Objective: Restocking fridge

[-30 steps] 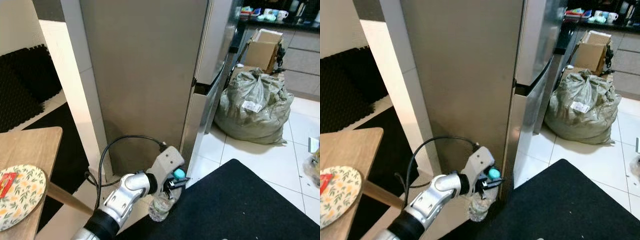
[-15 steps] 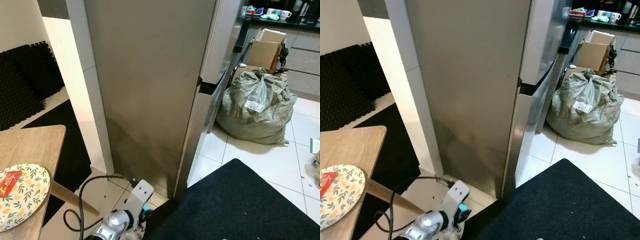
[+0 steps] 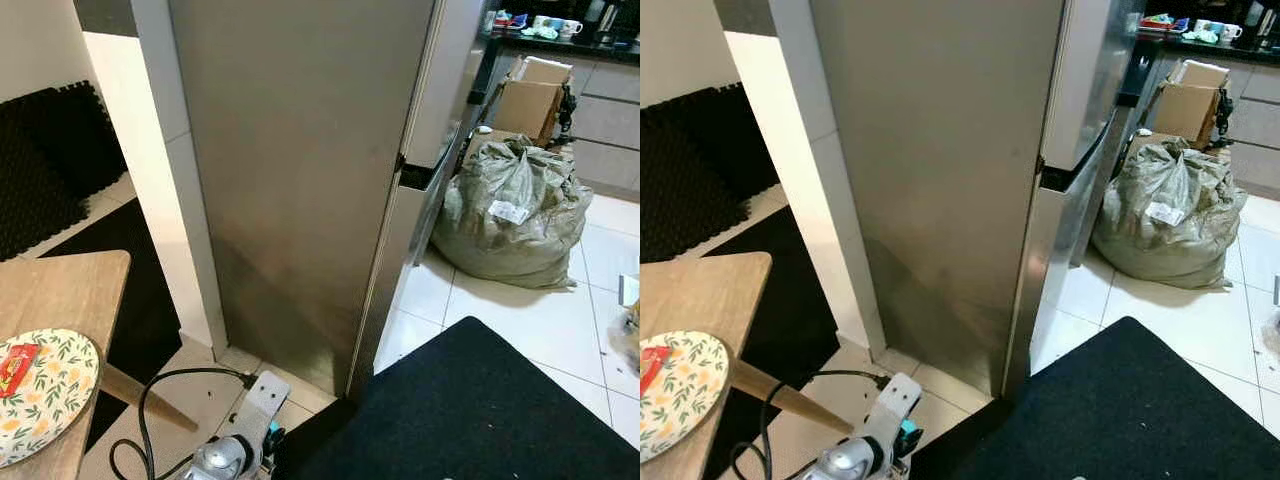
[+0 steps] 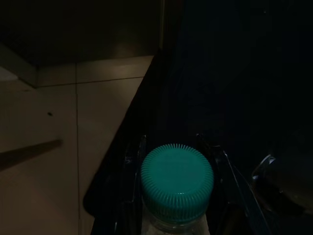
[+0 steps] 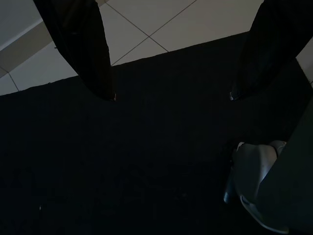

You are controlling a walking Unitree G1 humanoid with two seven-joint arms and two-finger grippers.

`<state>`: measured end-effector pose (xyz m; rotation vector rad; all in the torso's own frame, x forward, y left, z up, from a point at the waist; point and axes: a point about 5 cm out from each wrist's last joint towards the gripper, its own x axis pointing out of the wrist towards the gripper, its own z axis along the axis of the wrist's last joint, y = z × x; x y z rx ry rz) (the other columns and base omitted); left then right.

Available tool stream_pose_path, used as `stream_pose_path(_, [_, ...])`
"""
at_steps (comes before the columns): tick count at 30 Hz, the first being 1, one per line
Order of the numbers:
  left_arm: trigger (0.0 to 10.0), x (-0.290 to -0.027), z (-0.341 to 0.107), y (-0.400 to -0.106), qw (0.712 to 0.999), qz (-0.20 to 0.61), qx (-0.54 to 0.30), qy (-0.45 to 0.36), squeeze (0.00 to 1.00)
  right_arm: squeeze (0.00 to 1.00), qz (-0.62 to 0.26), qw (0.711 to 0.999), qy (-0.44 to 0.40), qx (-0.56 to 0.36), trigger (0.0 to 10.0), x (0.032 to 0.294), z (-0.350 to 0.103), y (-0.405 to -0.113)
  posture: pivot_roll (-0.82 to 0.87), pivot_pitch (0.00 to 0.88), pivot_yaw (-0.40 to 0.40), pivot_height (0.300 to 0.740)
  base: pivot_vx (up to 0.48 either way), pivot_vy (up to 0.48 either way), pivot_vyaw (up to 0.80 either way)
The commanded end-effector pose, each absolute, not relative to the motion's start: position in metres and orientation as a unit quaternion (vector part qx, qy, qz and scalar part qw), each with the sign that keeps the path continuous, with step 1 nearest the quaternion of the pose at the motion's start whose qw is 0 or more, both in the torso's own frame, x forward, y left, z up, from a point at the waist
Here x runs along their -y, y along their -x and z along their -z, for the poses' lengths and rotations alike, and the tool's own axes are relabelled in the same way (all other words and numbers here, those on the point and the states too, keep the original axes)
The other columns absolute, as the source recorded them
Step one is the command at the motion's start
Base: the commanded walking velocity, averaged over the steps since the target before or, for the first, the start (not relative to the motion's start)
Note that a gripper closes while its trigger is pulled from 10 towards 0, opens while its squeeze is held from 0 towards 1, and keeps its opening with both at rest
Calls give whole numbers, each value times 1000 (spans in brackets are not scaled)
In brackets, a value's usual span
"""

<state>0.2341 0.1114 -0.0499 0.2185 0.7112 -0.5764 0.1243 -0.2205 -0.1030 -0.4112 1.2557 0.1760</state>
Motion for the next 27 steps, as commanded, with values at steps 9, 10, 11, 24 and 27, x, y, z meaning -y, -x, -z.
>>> stream_pose_path(9, [10000,-144,74,-203,884,188,-419,-88,0,0,-88,786,203,-577,10000,223,101,-128,-60,0,-25,740,0,-162,0])
stream_pose_path(10, [10000,-150,77,-197,884,166,-430,-76,0,0,-90,785,206,-577,10000,224,101,-129,-65,0,-28,740,0,0,0])
stream_pose_path(11, [10000,-154,79,-194,884,153,-437,-69,0,0,-91,786,206,-576,10000,223,101,-129,-65,0,-28,740,0,0,0])
stream_pose_path(24, [10000,-189,98,-149,857,45,-512,-25,0,0,-96,784,211,-576,10000,223,101,-129,-71,0,-25,740,0,0,0])
stream_pose_path(27, [10000,-190,101,-140,850,42,-524,-20,0,0,-97,783,211,-577,10000,222,102,-127,-70,0,-25,740,0,0,0])
